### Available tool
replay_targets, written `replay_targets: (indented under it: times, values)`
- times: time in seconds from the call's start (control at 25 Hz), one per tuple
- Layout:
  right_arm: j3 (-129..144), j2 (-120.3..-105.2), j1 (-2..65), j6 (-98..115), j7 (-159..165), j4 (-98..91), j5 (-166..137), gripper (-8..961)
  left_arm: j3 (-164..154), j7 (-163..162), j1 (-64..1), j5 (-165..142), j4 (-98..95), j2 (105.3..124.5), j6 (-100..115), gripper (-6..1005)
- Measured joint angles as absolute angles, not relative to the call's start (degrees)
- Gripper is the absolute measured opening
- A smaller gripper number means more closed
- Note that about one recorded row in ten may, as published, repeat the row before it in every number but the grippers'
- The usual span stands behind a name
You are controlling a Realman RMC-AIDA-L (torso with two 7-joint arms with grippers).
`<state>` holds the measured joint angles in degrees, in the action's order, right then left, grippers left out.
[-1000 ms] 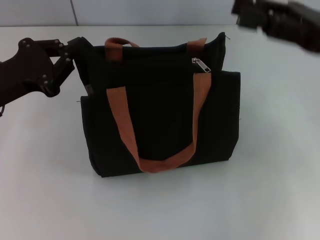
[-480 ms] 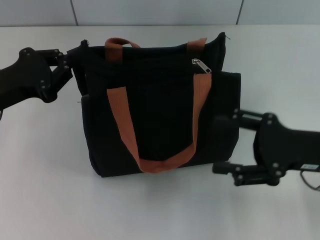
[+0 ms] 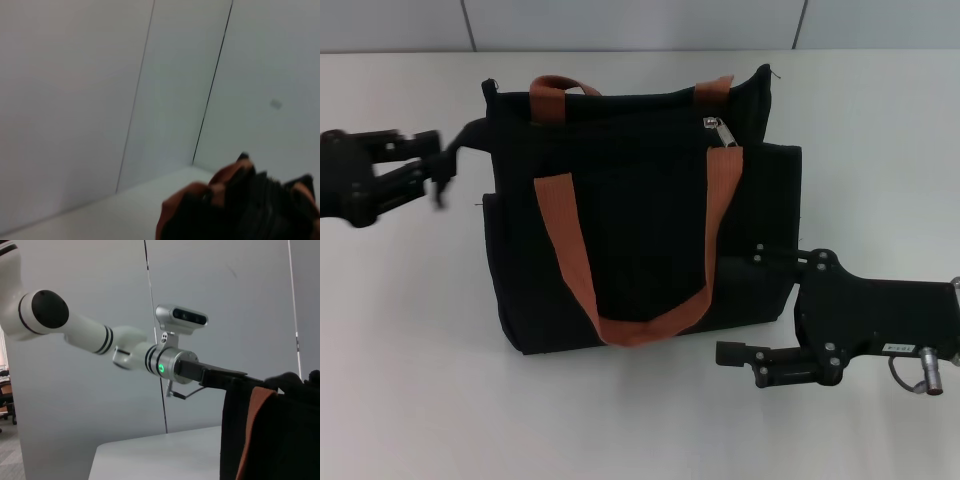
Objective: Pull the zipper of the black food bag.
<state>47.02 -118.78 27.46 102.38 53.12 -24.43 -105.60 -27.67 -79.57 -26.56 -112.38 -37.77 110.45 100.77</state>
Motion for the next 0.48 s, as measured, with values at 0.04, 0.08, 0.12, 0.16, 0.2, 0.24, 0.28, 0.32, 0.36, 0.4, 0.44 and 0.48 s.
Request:
replay_targets:
  times: [0.04,0.08,0.12,0.16,0.2,0.24,0.28,0.32,0.36,0.4,0.44,0.48]
  values:
    - [47.02,-118.78,27.46,102.38,53.12,-24.43,-105.6,829,-27.67,-79.57,-26.56,-112.38,-37.77,110.45,100.77,187]
    - [47.02,-118.87,27.54,102.15,53.09,-24.39,-105.72,829,-27.48,-80.77,-26.29,-112.79,-38.65,109.95,101.13,208]
    - [47.02,-118.91,27.71,101.8,53.09,-24.33,-105.82,829,-26.74,-81.8,-25.77,-112.52,-39.43,109.2,102.22,229]
    - [47.03,-118.94,27.87,101.48,53.07,-24.24,-105.92,829,-26.04,-82.19,-25.38,-111.95,-39.82,108.71,103.22,250]
    - [47.02,-118.97,27.99,101.14,52.97,-24.06,-106.04,829,-23.88,-81.97,-24.52,-109.3,-39.66,107.87,106.47,271]
    - [47.02,-118.97,28.09,100.86,52.69,-23.84,-106.05,829,-23.88,-81.97,-24.52,-109.3,-39.66,107.87,106.47,300]
    - [47.03,-118.98,28.17,100.67,52.33,-23.57,-106.04,829,-23.2,-81.65,-24.28,-108.01,-39.37,107.71,108.03,328]
    - [47.02,-118.98,28.22,100.5,51.85,-23.23,-106.03,829,-22.46,-80.87,-23.95,-106.19,-38.79,107.6,110.24,357]
    - [46.94,-118.99,28.38,100.39,51.42,-22.79,-106.01,829,-22.46,-80.87,-23.95,-106.19,-38.79,107.6,110.24,386]
    - [46.83,-119.0,28.73,99.99,50.96,-22.05,-105.92,829,-22.31,-79.39,-23.65,-104.55,-37.77,107.86,112.61,415]
    - [46.83,-119.0,28.73,99.99,50.96,-22.05,-105.92,829,-22.31,-79.39,-23.65,-104.55,-37.77,107.86,112.61,443]
    - [46.85,-119.0,28.92,99.6,50.87,-21.78,-105.88,829,-22.91,-77.06,-23.43,-103.44,-36.73,108.57,114.38,472]
